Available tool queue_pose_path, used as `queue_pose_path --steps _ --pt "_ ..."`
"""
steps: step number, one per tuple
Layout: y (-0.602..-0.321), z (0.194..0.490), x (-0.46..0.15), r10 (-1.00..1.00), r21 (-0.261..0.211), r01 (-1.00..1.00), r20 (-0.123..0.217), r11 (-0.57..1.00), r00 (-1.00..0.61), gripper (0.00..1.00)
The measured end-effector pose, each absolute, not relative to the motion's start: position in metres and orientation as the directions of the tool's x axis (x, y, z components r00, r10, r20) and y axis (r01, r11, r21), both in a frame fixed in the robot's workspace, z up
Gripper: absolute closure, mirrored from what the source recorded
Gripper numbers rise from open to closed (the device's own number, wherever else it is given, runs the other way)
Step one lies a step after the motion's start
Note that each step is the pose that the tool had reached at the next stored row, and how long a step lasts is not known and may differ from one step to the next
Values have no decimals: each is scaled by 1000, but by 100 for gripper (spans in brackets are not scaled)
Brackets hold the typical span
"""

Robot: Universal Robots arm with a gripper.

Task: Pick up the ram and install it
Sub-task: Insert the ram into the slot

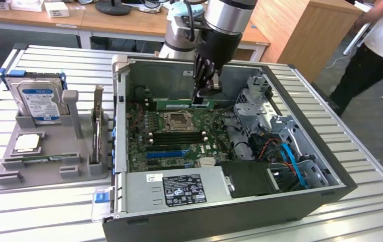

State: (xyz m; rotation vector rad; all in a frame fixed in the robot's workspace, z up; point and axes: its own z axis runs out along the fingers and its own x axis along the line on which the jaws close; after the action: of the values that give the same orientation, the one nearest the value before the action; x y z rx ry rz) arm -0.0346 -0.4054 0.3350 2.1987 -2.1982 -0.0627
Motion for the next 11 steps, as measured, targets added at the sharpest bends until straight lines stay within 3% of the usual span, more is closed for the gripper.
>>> queue_pose_path --steps 11 --pt "-405 315 -35 -1000 50 -999 -6 0 0 88"
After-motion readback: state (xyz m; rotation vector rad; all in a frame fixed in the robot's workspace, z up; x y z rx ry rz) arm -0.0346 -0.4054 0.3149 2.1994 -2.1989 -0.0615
